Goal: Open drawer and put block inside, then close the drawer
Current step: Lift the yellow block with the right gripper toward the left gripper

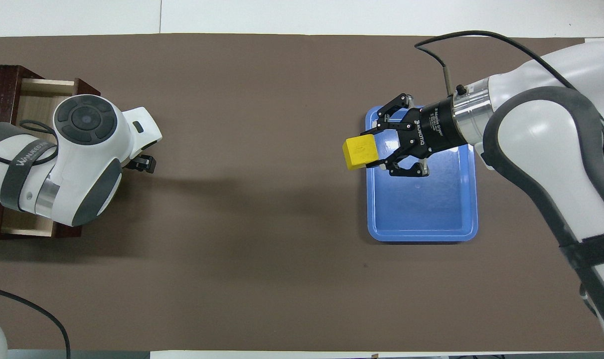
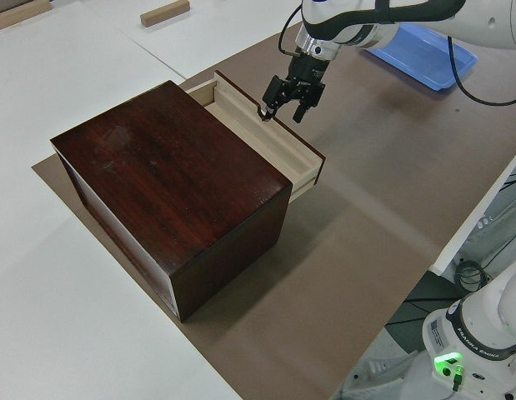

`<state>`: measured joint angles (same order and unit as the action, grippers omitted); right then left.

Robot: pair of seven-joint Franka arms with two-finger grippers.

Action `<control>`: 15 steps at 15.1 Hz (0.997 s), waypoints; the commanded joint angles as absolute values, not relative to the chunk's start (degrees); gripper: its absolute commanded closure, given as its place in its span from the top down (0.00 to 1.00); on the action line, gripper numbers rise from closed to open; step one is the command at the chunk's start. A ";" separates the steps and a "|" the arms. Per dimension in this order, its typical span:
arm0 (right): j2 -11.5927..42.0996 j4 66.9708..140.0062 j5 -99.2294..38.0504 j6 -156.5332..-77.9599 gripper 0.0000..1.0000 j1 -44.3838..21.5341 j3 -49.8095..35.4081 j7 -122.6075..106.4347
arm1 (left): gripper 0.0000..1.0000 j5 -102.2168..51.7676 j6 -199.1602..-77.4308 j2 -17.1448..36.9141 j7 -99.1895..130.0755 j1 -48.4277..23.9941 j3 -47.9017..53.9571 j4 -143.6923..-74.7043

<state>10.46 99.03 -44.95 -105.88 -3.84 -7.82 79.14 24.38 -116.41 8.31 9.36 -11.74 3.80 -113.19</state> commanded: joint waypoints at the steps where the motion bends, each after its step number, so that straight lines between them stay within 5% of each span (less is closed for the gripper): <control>1: 11.60 96.33 -45.18 -106.61 0.00 -5.80 -7.82 82.96 | 1.00 22.15 -114.44 7.73 10.63 -14.68 3.78 -113.20; 7: 11.60 96.33 -45.18 -106.96 0.00 -6.59 -7.82 83.58 | 1.00 22.15 -113.47 7.38 10.99 -15.29 3.78 -112.77; 15: 11.69 96.33 -45.18 -106.70 0.00 -6.33 -7.74 83.58 | 1.00 8.47 -99.68 5.72 11.51 -14.59 3.34 -98.71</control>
